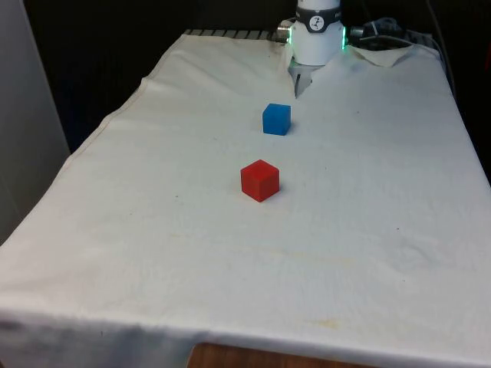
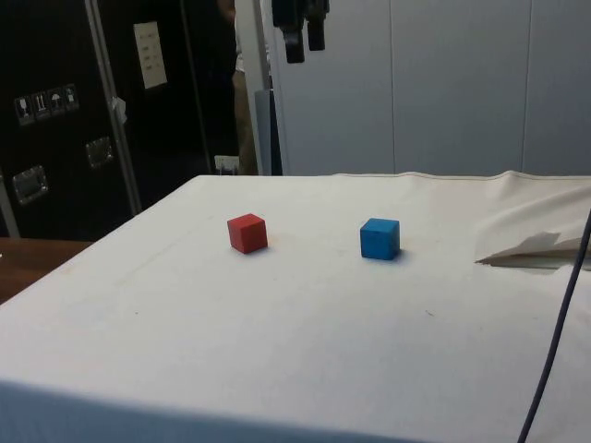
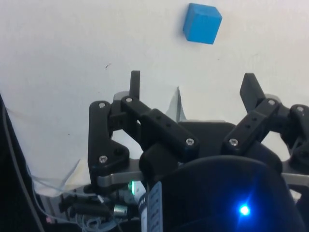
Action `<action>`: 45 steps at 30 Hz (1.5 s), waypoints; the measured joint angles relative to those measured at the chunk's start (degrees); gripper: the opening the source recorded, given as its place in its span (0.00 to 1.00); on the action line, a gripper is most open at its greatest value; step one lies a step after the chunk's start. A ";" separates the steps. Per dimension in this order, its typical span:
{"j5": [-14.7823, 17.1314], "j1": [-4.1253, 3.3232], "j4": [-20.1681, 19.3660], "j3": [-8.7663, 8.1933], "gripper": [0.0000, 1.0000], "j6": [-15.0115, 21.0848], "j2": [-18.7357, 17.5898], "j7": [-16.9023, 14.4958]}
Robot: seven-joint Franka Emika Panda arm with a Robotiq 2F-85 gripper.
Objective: Stack the two cubes.
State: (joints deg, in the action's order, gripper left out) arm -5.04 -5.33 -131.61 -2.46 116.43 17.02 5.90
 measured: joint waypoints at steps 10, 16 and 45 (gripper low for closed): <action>0.17 0.06 -7.62 -0.46 1.00 6.25 3.50 0.00; 0.17 0.06 -12.66 -1.15 1.00 10.14 5.21 0.00; 0.17 0.11 -26.18 -8.54 1.00 25.90 2.29 -2.35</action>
State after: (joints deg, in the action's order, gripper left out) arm -4.87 -5.21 -157.79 -11.00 142.32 19.31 3.55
